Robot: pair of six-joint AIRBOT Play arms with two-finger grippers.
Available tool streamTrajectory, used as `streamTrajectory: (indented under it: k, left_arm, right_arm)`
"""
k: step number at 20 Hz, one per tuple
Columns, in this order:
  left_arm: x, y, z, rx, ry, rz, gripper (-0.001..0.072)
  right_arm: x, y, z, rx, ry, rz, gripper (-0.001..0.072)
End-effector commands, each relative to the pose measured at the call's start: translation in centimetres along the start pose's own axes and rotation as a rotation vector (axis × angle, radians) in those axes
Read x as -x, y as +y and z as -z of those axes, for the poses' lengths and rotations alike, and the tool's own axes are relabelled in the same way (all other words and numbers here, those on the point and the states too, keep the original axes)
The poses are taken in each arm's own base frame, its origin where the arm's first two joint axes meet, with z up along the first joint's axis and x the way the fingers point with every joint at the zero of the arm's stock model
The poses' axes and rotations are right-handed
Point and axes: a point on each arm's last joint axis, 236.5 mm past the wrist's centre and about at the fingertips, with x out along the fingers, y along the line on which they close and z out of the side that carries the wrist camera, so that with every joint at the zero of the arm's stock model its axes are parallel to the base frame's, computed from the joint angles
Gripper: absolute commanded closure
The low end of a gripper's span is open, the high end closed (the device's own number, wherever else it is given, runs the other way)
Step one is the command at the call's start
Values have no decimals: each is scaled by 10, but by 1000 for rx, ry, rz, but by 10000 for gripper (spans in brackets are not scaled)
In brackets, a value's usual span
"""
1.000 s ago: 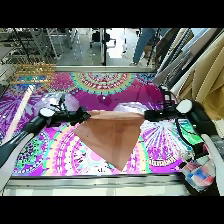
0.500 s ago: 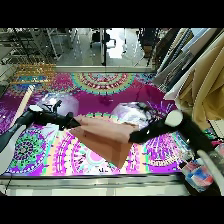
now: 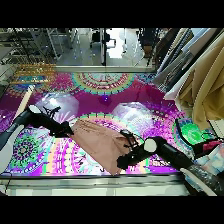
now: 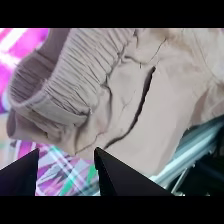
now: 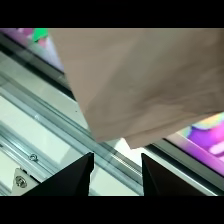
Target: Fold the clothes and pants, and hang the long-sleeved shirts on hangers.
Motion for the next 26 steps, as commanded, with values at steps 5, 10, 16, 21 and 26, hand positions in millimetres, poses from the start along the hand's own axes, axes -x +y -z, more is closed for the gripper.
streamTrajectory:
  k: [5,10,16,21,26]
  left_arm:
    - [30,-33,2,1,-45,128,352]
    - [33,-88,-9,-158,-134,218,365]
    - [8,-111,-2,-421,-121,192,698]
    - [-43,-91,10,-473,9,102,699]
    - [-125,-110,24,-461,102,122,700]
  right_arm:
    - [13,-84,4,-392,-191,-74,99]
    - [-17,-74,-47,-363,-335,-218,112]
    - [-38,-81,-97,-254,-267,-167,698]
    - [61,-181,-79,-207,-229,328,700]
    - [114,-125,-115,-186,-315,238,701]
